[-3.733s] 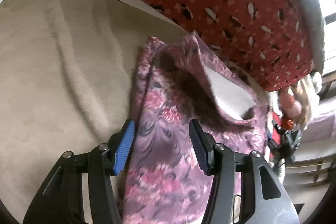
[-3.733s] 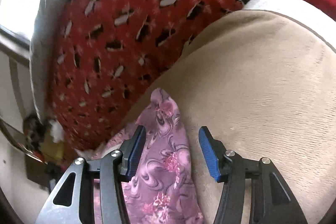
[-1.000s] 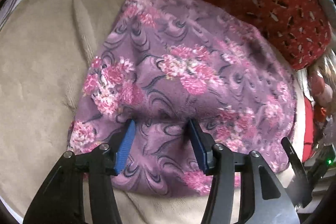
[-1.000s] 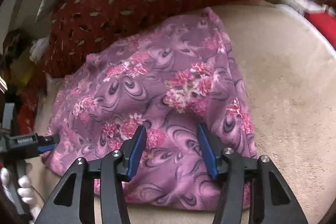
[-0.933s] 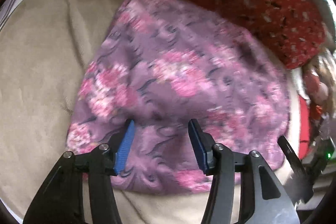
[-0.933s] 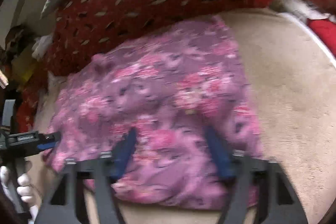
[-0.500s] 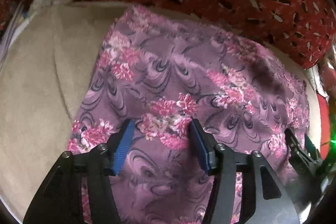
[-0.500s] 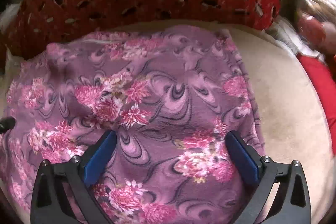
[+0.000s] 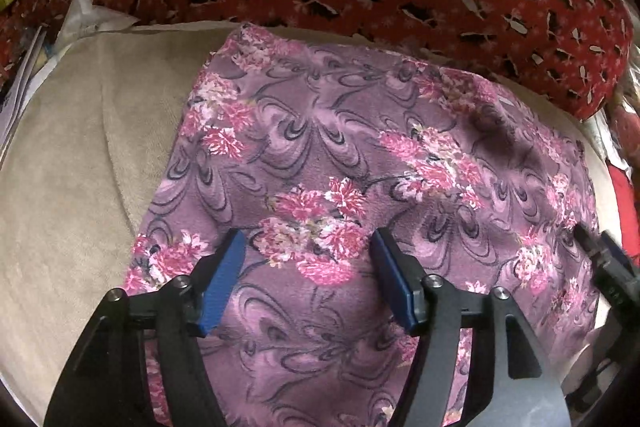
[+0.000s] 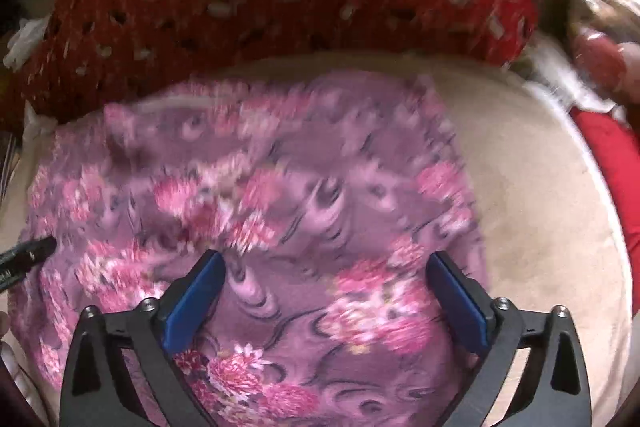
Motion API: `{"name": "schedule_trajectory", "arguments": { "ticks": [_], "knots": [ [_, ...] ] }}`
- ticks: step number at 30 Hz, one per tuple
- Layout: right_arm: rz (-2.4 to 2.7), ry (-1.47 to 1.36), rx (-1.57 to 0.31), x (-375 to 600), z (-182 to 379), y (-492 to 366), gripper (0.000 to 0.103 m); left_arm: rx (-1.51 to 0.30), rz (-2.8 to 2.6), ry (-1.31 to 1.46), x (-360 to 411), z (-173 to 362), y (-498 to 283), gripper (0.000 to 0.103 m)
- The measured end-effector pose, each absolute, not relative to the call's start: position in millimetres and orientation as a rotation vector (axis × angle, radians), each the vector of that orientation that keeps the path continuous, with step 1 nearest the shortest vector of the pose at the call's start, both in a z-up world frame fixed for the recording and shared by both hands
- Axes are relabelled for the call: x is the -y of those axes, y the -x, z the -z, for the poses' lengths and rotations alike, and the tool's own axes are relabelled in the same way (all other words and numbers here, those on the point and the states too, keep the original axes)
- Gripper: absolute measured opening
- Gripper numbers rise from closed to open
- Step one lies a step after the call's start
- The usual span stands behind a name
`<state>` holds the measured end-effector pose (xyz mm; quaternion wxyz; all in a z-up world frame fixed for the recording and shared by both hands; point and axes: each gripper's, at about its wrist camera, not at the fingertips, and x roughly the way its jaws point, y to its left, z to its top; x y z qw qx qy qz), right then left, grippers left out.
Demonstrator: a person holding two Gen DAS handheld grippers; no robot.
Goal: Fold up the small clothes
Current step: 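Press and smooth the folded purple floral garment flat with both grippers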
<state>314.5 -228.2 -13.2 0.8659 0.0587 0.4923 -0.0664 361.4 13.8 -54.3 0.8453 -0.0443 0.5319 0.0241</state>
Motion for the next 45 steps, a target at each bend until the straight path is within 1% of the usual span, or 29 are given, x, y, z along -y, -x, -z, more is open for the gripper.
{"name": "schedule_trajectory", "arguments": {
  "ticks": [2,4,5,7,9,11,13,16,19,21,22,24,29,30,31,32,33,34,36,37,38,39,40,41,42,43,45],
  "knots": [
    [0.196,-0.145,-0.970,242,3,-309,0.100,-1.118,-0.055,0.093,-12,51,-356,0.064],
    [0.225,-0.188,-0.966,255,6,-308,0.101,-1.098,-0.066,0.079,-11,48,-355,0.064],
    [0.237,-0.209,-0.995,262,13,-309,0.101,-1.101,-0.071,0.064,-11,49,-356,0.065],
    [0.261,-0.212,-1.118,271,41,-313,0.101,-1.129,-0.073,0.051,-11,55,-360,0.065],
    [0.237,-0.281,-1.086,282,41,-308,0.101,-1.145,-0.056,0.058,-15,56,-364,0.065],
    [0.233,-0.304,-1.107,286,38,-309,0.101,-1.173,-0.024,0.083,-21,51,-365,0.064],
    [0.232,-0.291,-1.068,287,27,-305,0.095,-1.184,0.008,0.130,-32,42,-366,0.064],
    [0.227,-0.278,-1.002,287,15,-294,0.094,-1.146,0.002,0.172,-52,22,-367,0.064],
    [0.236,-0.315,-0.992,296,17,-294,0.094,-1.153,-0.011,0.234,-73,13,-374,0.064],
    [0.235,-0.340,-0.992,302,18,-300,0.093,-1.173,-0.019,0.280,-84,14,-380,0.064],
    [0.240,-0.355,-0.985,306,17,-304,0.091,-1.181,-0.021,0.295,-85,16,-381,0.064],
    [0.228,-0.400,-0.983,310,15,-312,0.091,-1.213,-0.014,0.335,-88,22,-389,0.064],
    [0.210,-0.530,-1.060,331,35,-349,0.090,-1.244,0.039,0.362,-75,28,-411,0.064],
    [0.205,-0.533,-1.079,332,39,-356,0.082,-1.249,0.048,0.361,-72,29,-416,0.064],
    [0.188,-0.514,-1.100,332,43,-365,0.057,-1.258,0.055,0.348,-66,30,-422,0.064],
    [0.153,-0.504,-1.107,330,44,-370,0.038,-1.261,0.058,0.327,-62,30,-429,0.064],
    [0.116,-0.510,-1.101,327,42,-372,0.005,-1.255,0.059,0.306,-57,30,-433,0.064],
    [0.098,-0.507,-1.076,327,37,-373,0.007,-1.249,0.056,0.288,-54,32,-437,0.064],
    [0.095,-0.499,-0.995,330,27,-367,0.004,-1.254,0.028,0.274,-53,42,-446,0.064],
    [0.127,-0.509,-0.983,335,30,-364,0.004,-1.264,0.010,0.272,-53,48,-448,0.064],
    [0.158,-0.521,-1.014,340,38,-364,0.004,-1.281,-0.012,0.263,-52,57,-451,0.064],
    [0.166,-0.532,-1.089,343,55,-366,0.005,-1.273,-0.029,0.233,-49,59,-452,0.065],
    [0.157,-0.523,-1.094,343,60,-364,0.004,-1.266,-0.035,0.204,-45,57,-451,0.065],
    [0.160,-0.498,-1.073,341,52,-361,0.004,-1.270,-0.028,0.179,-41,52,-449,0.065],
    [0.172,-0.467,-1.065,337,45,-359,0.011,-1.277,-0.012,0.180,-42,49,-448,0.065],
    [0.188,-0.434,-1.056,333,38,-356,0.015,-1.283,0.006,0.192,-45,45,-445,0.065],
    [0.156,-0.389,-0.991,324,19,-344,0.015,-1.271,0.033,0.257,-61,31,-437,0.065]
  ]
}}
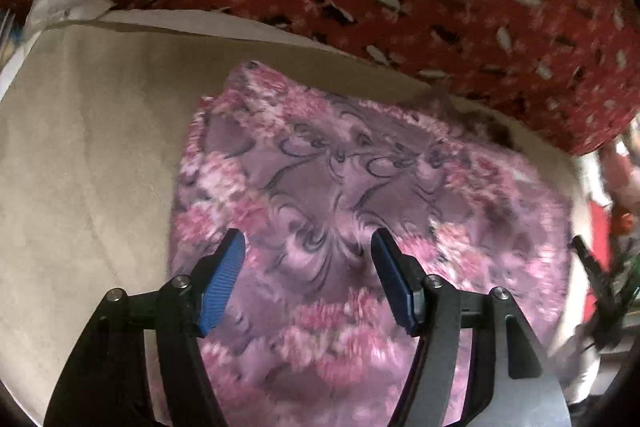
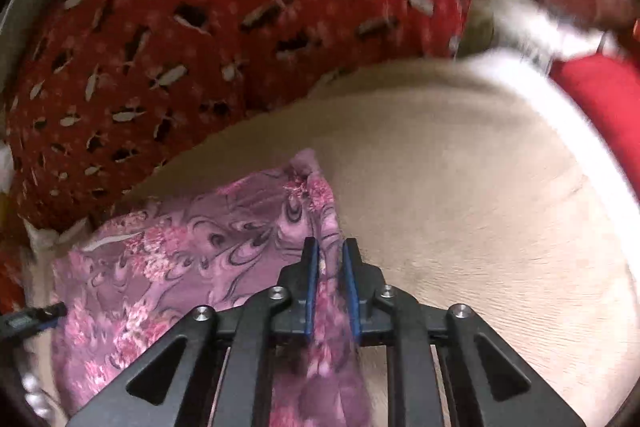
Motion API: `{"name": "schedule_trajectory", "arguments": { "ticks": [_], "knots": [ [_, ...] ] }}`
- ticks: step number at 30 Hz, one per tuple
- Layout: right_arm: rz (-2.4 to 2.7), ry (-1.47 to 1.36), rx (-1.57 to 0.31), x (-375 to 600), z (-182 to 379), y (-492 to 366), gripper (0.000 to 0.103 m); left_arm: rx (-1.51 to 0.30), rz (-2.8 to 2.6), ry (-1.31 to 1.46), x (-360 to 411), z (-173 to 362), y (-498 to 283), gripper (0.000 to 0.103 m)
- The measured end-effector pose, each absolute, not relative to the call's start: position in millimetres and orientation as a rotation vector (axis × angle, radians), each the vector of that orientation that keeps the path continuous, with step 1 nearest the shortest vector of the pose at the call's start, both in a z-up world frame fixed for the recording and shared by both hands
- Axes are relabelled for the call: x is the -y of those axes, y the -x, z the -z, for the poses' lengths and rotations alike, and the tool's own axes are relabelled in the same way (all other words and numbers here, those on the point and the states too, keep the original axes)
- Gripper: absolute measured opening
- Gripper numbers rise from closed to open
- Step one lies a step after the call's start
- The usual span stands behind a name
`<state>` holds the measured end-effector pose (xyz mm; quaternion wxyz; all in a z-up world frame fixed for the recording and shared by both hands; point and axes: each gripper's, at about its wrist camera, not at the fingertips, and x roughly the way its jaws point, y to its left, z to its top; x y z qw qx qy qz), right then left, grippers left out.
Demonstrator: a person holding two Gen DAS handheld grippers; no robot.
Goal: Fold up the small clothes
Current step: 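Press and smooth the folded purple floral garment flat with both grippers, then grasp the garment edge with the left gripper and lift it up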
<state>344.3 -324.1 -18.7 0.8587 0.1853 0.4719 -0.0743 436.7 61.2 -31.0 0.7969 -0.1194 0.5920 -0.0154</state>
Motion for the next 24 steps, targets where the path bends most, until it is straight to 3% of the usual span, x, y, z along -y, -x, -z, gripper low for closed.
{"name": "schedule_trajectory", "arguments": {
  "ticks": [4,11,14,16,24],
  "knots": [
    [0.004,-0.366,-0.927,297,-2,-318,0.024,-1.241,0.022,0.362,-101,15,-426,0.065],
    [-0.078,-0.203,-0.995,243,23,-302,0.030,-1.313,0.021,0.609,-158,30,-400,0.065],
    [-0.127,-0.294,-0.949,241,8,-295,0.032,-1.346,0.067,0.616,-162,37,-391,0.065],
    [-0.146,-0.311,-0.960,238,12,-298,0.042,-1.377,0.090,0.623,-159,45,-387,0.065],
    [-0.135,-0.262,-0.896,228,38,-288,0.048,-1.431,0.193,0.562,-125,54,-393,0.067]
  ]
}}
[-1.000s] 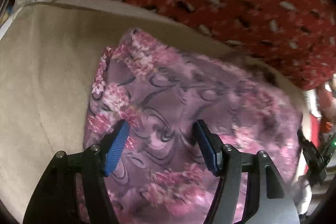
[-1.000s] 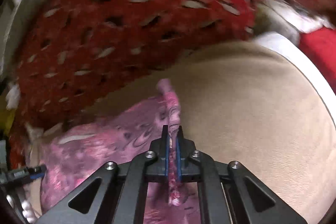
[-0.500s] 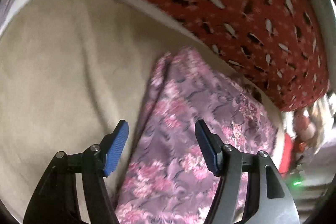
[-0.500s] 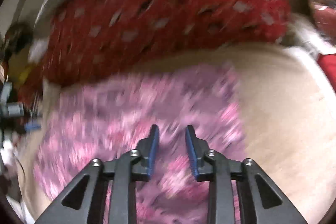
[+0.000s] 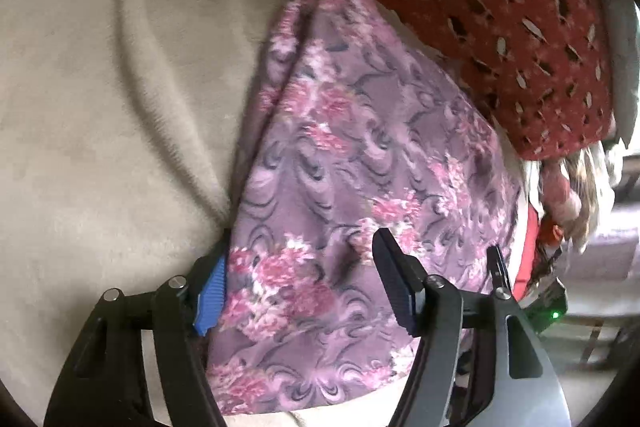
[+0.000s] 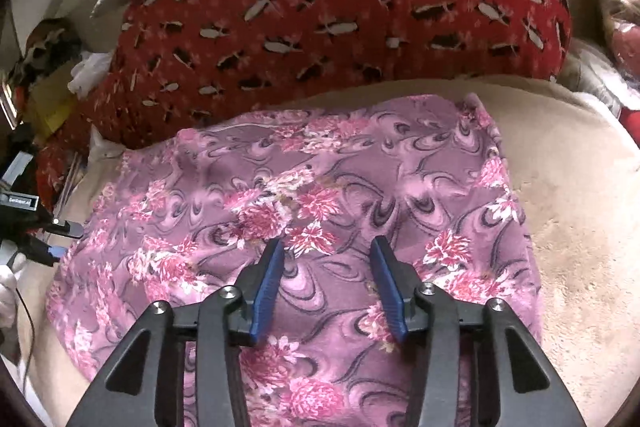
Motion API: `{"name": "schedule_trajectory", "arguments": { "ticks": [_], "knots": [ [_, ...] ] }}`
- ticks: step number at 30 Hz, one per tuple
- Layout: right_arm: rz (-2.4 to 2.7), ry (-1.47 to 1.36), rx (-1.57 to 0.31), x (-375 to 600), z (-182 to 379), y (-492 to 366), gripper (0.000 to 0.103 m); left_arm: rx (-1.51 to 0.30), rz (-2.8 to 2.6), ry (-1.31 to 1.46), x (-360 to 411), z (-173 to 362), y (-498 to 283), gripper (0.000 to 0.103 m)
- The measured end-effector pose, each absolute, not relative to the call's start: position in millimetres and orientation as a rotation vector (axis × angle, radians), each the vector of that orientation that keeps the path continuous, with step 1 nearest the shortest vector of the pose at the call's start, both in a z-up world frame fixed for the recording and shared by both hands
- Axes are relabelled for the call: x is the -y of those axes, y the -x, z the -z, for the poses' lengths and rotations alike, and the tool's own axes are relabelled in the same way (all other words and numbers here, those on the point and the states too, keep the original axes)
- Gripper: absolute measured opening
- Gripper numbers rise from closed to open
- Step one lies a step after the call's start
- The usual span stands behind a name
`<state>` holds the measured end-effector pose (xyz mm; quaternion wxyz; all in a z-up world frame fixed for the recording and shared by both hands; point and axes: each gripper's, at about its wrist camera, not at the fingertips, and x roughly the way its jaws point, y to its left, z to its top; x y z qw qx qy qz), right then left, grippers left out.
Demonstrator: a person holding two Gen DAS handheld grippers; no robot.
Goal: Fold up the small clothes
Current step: 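Grasp the garment edge with the left gripper and lift it up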
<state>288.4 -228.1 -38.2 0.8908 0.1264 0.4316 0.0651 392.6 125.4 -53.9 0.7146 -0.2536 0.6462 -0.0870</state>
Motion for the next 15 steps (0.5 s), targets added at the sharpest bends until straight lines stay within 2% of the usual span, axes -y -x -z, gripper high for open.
{"name": "schedule_trajectory", "arguments": {
  "ticks": [9,13,15],
  "knots": [
    [-0.162,-0.263,-0.875,230,37,-287,0.056,-1.455,0.380,0.401,-107,37,-363,0.067],
    [-0.163,-0.262,-0.873,230,37,-286,0.057,-1.400,0.429,0.545,-112,31,-366,0.068],
    [-0.163,-0.261,-0.874,230,38,-286,0.057,-1.361,0.437,0.532,-110,26,-370,0.068]
  ]
}}
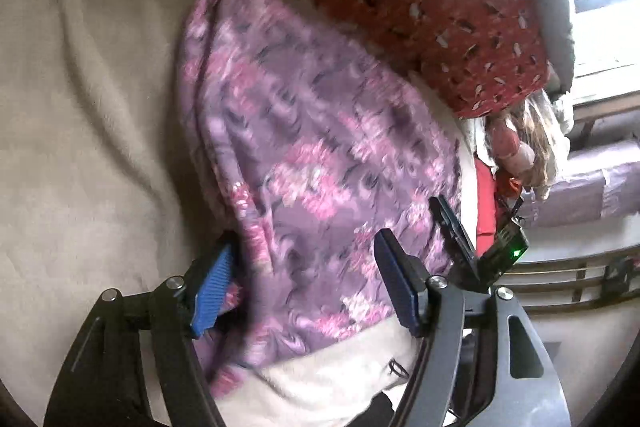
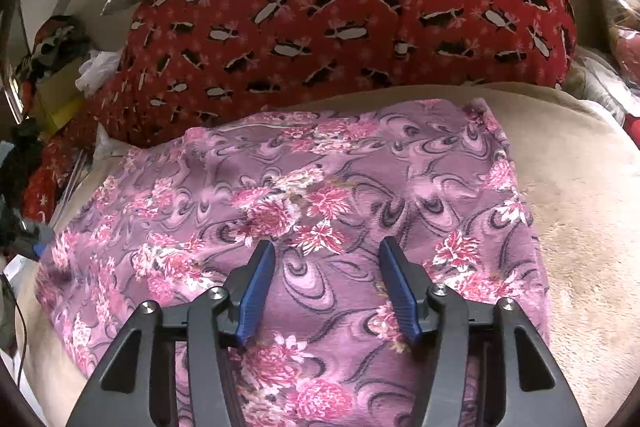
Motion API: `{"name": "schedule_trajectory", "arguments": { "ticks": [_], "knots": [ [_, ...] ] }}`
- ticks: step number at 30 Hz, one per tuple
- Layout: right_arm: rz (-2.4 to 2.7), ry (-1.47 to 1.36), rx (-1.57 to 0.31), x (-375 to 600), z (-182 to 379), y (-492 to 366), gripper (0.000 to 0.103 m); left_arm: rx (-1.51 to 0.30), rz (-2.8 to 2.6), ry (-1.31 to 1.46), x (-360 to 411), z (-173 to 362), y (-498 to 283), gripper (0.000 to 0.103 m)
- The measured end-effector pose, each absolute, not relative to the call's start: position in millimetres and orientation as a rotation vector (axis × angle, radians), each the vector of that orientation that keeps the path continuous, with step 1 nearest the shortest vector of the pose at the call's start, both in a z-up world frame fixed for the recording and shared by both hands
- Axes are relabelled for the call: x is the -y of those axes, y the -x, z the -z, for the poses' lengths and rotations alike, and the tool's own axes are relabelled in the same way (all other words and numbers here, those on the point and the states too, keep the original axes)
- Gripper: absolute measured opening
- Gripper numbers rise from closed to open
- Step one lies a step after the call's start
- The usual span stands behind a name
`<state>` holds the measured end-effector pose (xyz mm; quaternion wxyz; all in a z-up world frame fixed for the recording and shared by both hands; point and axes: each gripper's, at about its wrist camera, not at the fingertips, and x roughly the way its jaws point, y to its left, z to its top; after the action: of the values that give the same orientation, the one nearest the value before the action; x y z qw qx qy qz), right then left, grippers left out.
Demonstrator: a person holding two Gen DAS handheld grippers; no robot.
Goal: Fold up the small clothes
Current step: 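Grasp the garment edge with the left gripper and lift it up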
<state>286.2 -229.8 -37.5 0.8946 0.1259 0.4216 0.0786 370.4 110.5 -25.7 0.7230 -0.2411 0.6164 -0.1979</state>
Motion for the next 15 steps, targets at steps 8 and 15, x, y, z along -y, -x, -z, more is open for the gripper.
{"name": "schedule_trajectory", "arguments": {
  "ticks": [8,15],
  "knots": [
    [-0.163,-0.255,-0.873,229,38,-286,0.058,-1.462,0.293,0.461,-114,64,-390,0.068],
    [-0.174,-0.263,-0.870,230,38,-286,0.060,-1.399,0.297,0.416,-109,52,-379,0.033]
  ]
}}
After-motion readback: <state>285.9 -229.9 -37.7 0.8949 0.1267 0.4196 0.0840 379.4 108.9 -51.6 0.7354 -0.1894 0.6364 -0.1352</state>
